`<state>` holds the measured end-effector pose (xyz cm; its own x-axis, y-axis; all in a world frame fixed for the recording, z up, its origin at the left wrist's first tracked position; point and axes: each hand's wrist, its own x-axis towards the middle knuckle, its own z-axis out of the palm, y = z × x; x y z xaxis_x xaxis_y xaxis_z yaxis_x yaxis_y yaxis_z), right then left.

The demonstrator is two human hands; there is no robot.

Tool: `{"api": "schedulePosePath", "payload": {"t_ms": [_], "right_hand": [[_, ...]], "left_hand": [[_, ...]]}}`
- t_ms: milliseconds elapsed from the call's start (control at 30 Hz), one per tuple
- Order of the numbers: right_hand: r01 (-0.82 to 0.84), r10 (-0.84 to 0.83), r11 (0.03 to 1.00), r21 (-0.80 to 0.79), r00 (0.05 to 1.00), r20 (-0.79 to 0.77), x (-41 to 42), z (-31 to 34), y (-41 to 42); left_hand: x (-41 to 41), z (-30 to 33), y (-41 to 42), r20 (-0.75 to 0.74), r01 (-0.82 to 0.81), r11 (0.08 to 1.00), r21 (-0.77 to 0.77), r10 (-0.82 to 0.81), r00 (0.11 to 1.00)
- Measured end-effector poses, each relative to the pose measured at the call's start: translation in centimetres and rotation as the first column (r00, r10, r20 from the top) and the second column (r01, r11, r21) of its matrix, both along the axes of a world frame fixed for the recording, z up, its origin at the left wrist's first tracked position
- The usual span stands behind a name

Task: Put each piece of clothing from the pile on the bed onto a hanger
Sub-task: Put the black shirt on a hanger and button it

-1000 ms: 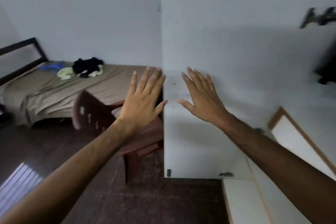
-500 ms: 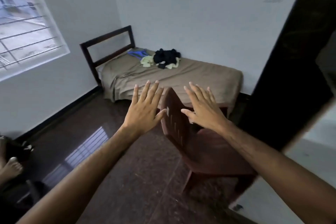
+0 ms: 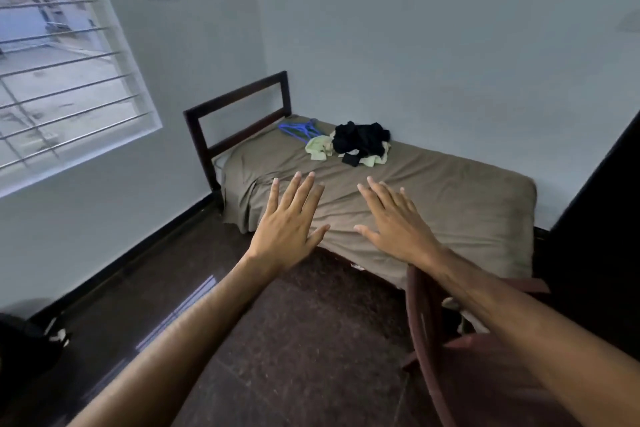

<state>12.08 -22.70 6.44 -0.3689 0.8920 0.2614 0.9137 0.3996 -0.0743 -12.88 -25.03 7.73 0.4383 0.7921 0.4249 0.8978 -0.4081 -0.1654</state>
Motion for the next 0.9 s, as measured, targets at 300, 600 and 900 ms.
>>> {"api": "schedulePosePath", "payload": {"t_ms": [300, 600, 900], "right_hand": [[0.157, -0.161, 0.986, -0.048, 0.983, -0.085, -9.5, 0.2, 17.4], [0.282, -0.291, 0.955, -0.097, 0.951, -0.104, -9.6, -4.5, 37.0], [0.363, -0.402, 0.901, -0.238, 0.905, -0.14, -7.9, -6.8, 59.8]], "left_hand": [[-9.3, 1.8, 22.5, -0.06, 0.188, 0.982, -0.029, -0.189, 0.98], [-10.8, -2.8, 45.4, -0.083, 0.297, 0.95, -0.097, -0.305, 0.949], [-9.4, -3.1, 71.6, -0.094, 0.292, 0.935, -0.2, -0.315, 0.944]]}}
